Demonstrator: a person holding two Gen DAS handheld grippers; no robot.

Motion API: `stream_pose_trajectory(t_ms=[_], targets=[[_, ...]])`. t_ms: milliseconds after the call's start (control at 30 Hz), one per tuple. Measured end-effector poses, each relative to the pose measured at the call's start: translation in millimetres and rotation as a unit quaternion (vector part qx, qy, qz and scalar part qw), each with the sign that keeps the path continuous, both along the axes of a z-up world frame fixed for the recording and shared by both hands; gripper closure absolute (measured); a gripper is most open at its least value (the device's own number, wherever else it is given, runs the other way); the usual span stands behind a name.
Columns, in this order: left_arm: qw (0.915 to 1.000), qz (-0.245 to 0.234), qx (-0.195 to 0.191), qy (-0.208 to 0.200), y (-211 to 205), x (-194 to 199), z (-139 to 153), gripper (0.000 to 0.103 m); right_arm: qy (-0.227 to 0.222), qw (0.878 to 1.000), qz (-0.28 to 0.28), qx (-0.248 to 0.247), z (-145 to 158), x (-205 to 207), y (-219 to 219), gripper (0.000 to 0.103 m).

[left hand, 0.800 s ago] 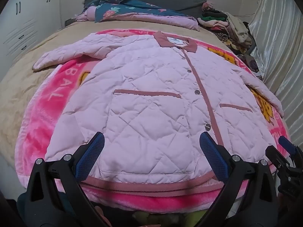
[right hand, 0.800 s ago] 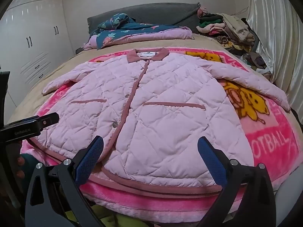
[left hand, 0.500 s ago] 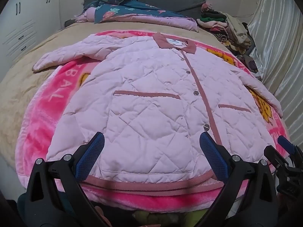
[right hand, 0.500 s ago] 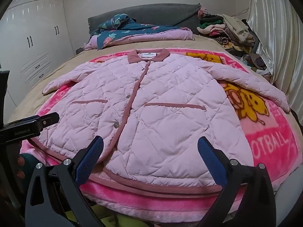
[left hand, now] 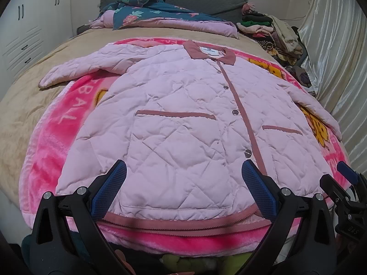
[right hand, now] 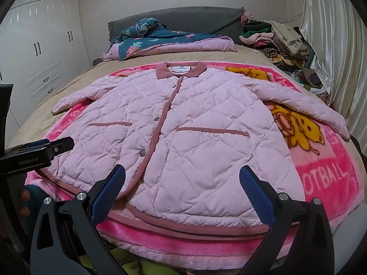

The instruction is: Fold large clothes

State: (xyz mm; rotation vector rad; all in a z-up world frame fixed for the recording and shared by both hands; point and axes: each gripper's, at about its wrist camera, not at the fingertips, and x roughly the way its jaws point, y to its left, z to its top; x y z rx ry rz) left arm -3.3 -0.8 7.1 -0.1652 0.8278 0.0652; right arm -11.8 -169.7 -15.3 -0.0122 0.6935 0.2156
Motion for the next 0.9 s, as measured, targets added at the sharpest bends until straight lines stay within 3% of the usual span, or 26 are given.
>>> stream_pose_trajectory(t_ms=[900], targets=[[1.0,0.002,0.002,-0.001,-3.0,0.7,2.8,0.009,-0.001,1.0,0.0,0.0,1.3,-0.9,1.3,0.004]])
